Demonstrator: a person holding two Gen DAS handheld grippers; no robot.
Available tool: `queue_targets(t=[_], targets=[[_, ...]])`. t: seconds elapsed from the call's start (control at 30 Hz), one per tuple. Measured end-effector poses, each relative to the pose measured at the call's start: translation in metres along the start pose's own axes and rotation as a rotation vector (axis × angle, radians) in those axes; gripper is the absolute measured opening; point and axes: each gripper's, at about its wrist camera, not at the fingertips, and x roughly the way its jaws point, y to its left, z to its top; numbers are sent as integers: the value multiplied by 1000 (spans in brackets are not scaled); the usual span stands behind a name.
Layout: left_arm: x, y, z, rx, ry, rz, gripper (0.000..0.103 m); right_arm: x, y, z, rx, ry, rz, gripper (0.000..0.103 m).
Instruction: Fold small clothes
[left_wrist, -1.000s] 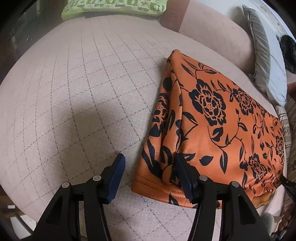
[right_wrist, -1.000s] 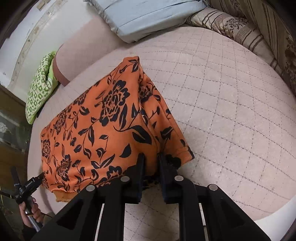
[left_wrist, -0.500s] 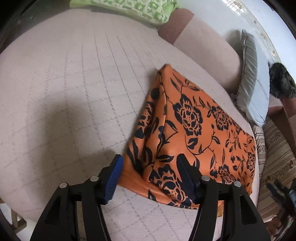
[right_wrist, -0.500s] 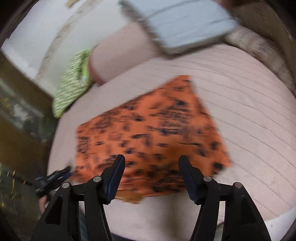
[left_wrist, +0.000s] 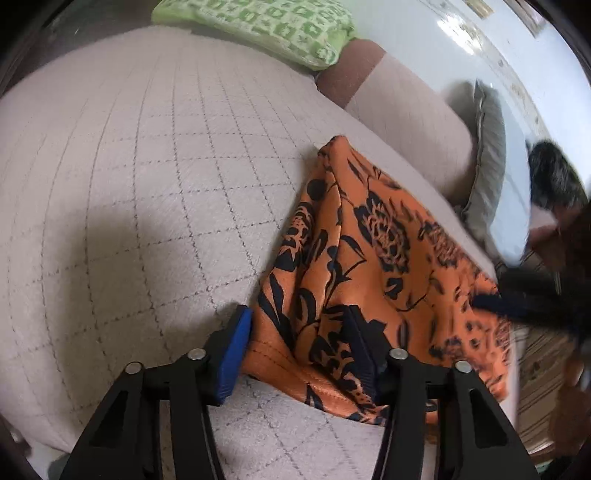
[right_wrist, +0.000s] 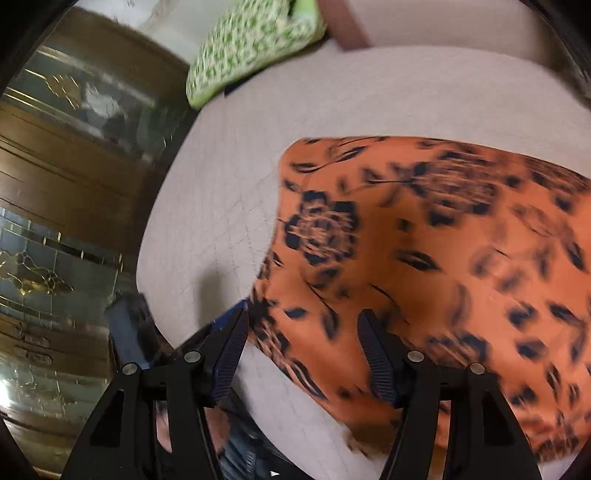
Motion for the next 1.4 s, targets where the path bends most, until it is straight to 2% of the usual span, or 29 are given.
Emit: queue_targets(t=[0.03, 0.07, 0.1, 0.17, 0.33, 0.47, 0.57, 0.6, 0.63, 0.67, 0.73, 0.83, 0.93, 1.03, 1.23, 1.4], targets=[[0, -3, -1, 17, -7, 18, 43, 11, 5, 11, 7, 25, -3, 64], [0, -6, -2, 22, -14, 18, 25, 19, 8, 18, 12, 44, -4, 64], [0, -5, -2, 13, -11, -8, 17, 28, 12, 27, 18, 63, -10, 64], [-5, 0, -3, -24, -25, -54, 10, 41, 22, 40, 20, 83, -32, 64], [-25, 4, -4, -32, -64, -160, 9, 80, 50, 71, -39, 156, -129, 64], [-32, 3, -8, -11, -78, -218, 8, 122, 64, 85, -74, 243, -291, 64], [-38, -4, -9, 29, -107, -223, 7, 143, 77, 82, -140, 297, -413, 64], [-38, -4, -9, 32, -106, -223, 7, 148, 80, 80, -162, 309, -450, 57], [-37, -3, -10, 34, -103, -224, 7, 152, 84, 77, -202, 308, -500, 44], [-38, -3, -10, 36, -103, -224, 7, 155, 87, 73, -246, 301, -569, 36], [-40, -5, -10, 42, -109, -225, 7, 152, 89, 69, -261, 279, -609, 22], [-47, -16, -11, 63, -107, -223, 7, 130, 89, 66, -237, 231, -568, 16], [-65, -34, -13, 94, -129, -203, 7, 91, 86, 61, -212, 159, -466, 15], [-90, -58, -13, 113, -134, -231, 7, 42, 72, 54, -167, 72, -332, 15], [-132, -135, -21, 295, -146, -269, 7, -79, 22, 28, -89, -106, -110, 14], [-151, -208, -36, 452, -138, -303, 5, -157, -34, 4, -9, -223, -15, 14]])
